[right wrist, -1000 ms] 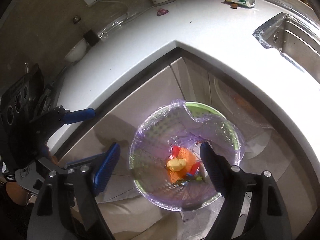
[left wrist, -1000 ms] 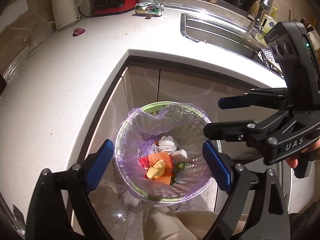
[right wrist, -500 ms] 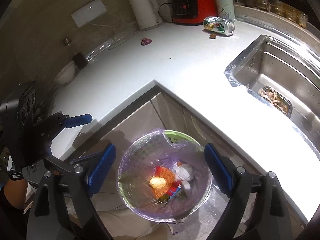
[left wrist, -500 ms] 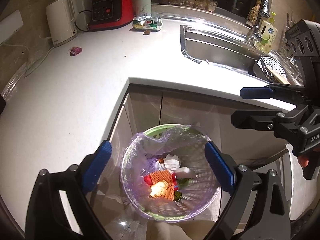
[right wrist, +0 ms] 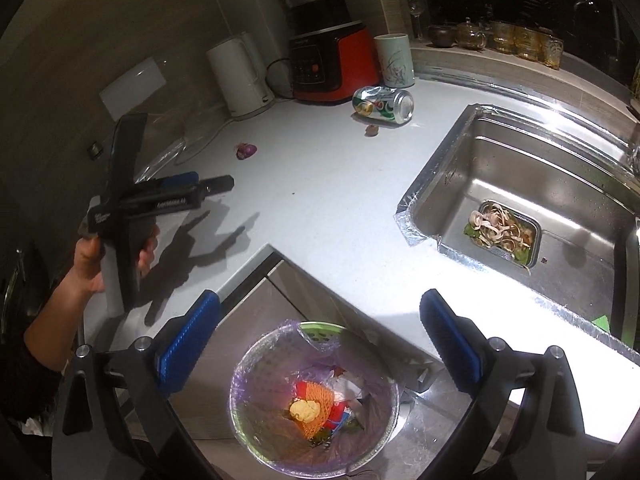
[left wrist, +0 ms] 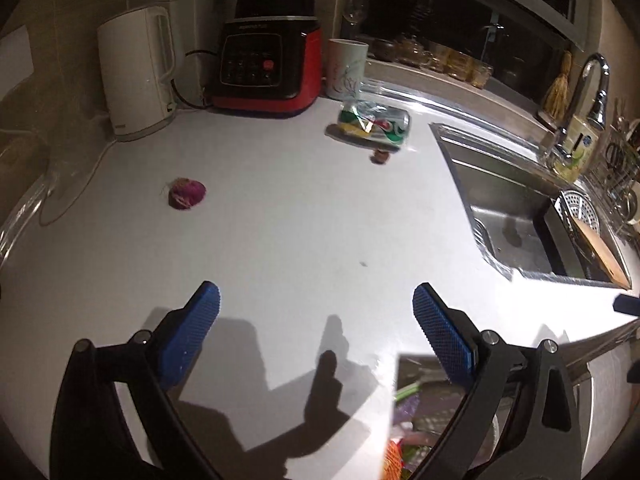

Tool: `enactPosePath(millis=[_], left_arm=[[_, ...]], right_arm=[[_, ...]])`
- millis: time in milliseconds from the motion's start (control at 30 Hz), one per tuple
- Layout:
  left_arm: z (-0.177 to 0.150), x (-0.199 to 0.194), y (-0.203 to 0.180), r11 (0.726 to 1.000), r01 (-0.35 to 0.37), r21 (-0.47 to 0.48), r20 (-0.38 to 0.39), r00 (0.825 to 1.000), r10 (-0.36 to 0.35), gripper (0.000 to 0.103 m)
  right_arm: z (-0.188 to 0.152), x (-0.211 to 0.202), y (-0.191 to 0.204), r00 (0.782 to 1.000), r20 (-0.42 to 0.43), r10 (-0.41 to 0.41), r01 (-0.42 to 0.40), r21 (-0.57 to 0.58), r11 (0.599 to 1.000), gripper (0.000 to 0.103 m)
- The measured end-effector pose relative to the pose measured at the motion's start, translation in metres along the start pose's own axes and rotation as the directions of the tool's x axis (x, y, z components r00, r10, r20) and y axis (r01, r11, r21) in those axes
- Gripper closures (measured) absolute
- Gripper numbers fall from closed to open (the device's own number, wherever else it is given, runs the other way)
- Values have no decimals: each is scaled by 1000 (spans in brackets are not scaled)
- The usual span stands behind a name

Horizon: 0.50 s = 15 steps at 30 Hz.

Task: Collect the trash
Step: 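Move both open tools back over the counter toward the onion and nut shell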

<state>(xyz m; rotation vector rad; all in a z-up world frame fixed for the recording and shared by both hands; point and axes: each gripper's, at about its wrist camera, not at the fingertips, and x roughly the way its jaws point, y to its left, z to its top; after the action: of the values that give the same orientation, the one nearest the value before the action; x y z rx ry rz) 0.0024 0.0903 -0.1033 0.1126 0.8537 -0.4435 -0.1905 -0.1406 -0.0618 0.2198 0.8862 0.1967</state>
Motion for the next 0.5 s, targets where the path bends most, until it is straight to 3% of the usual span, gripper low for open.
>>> enactPosePath(millis=[200,367,500], left_arm=[[50,66,81,994,-12,-107,-18,1000,10,10],[65,120,123,981,-8,-196,-95,995,-11,29],[67,134,130,981,-5,-196,-95,995,-14,33]], right_arm=[[4,21,3,999,-26,-48,50,76,996,4],[1,37,6,996,-62,-69,75,113,991,4],[2,47,4,994,-82,-71,82,140,987,4]])
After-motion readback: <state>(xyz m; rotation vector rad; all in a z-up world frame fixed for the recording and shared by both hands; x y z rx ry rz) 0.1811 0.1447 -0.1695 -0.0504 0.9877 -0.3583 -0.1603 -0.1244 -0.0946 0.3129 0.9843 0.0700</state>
